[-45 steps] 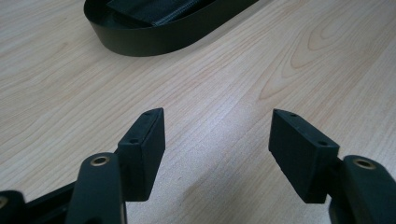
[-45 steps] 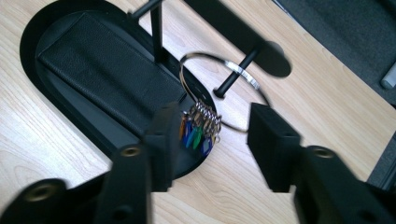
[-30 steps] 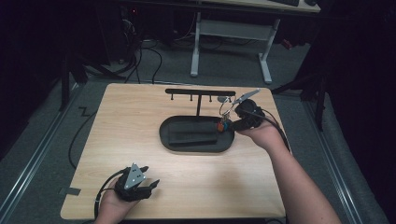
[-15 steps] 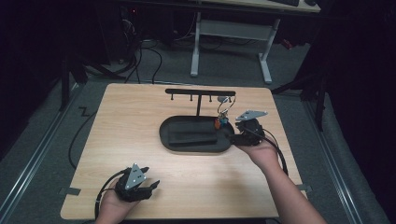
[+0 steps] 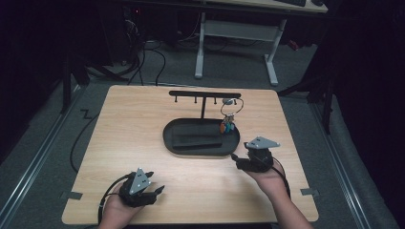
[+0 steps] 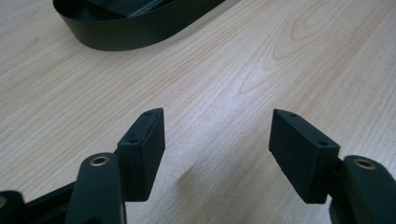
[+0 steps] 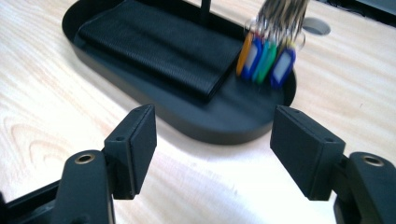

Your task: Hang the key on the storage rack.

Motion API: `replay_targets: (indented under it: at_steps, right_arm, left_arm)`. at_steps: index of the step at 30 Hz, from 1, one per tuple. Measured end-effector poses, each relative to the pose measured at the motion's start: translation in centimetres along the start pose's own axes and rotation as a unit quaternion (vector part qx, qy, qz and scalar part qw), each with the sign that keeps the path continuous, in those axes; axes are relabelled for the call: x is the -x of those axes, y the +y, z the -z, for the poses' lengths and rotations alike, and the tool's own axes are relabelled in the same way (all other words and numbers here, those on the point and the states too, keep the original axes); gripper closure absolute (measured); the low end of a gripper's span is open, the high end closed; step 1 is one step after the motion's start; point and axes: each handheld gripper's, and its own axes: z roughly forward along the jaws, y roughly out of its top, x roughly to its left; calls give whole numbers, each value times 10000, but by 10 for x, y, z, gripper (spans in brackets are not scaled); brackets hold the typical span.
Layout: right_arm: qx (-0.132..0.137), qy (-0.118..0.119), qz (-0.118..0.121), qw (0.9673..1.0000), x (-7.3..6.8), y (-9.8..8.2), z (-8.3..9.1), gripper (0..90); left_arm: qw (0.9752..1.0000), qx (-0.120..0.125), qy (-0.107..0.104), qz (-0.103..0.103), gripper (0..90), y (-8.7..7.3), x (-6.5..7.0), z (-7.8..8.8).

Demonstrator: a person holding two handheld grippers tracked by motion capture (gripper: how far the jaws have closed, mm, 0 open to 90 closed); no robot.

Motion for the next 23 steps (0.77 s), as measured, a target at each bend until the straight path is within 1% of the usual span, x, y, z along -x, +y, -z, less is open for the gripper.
replay_targets:
  at_steps: [2, 3, 4, 8, 9, 10, 11, 12, 13, 14, 15, 16, 17, 18, 21, 23]
  right_arm:
    - [-3, 7, -46, 10000, -2, -11, 1, 316]
    - [-3, 7, -46, 10000, -2, -11, 1, 316]
    - [-5, 3, -77, 10000, -4, -26, 2, 316]
    - [32, -68, -136, 9999, -8, -55, 5, 316]
    - [32, -68, -136, 9999, -8, -55, 5, 316]
    - [10, -81, -109, 9999, -9, -61, 6, 314]
    - [-12, -89, -113, 9999, -11, -71, 11, 313]
    - [34, -69, -207, 9998, -12, -74, 15, 312]
    - [34, -69, -207, 9998, -12, -74, 15, 312]
    - [157, -10, -379, 9992, -13, -74, 21, 303]
    - [238, -40, -350, 9991, -14, -74, 23, 303]
    - [238, -40, -350, 9991, -14, -74, 23, 303]
    - [291, -74, -274, 9992, -17, -74, 24, 303]
    - [279, -87, -254, 9993, -17, -74, 24, 303]
    - [267, -83, -266, 9993, -16, -75, 22, 298]
    - [249, -122, -332, 9991, -14, -76, 19, 286]
  left_arm:
    - [10000, -5, -25, -26, 364, 0, 1, -1]
    - [10000, -5, -25, -26, 364, 0, 1, -1]
    - [10000, -26, -30, -35, 365, 1, 2, -2]
    - [10000, -32, -63, -45, 365, 1, 3, -3]
    - [10000, -32, -63, -45, 365, 1, 3, -3]
    - [10000, -8, -76, -49, 365, 1, 4, -3]
    - [9999, 12, -92, -67, 365, 2, 5, -3]
    - [9999, 12, -97, -80, 364, 2, 6, -3]
    - [9999, 12, -97, -80, 364, 2, 6, -3]
    - [9999, 23, -120, -102, 364, 3, 8, -4]
    - [9999, 13, -126, -116, 364, 3, 8, -4]
    - [9999, 13, -126, -116, 364, 3, 8, -4]
    - [9998, -15, -121, -148, 364, 3, 9, -5]
    - [9998, -14, -121, -145, 364, 3, 9, -5]
    - [9999, -8, -106, -119, 366, 3, 9, -4]
    - [9999, 17, -105, -92, 369, 1, 7, -2]
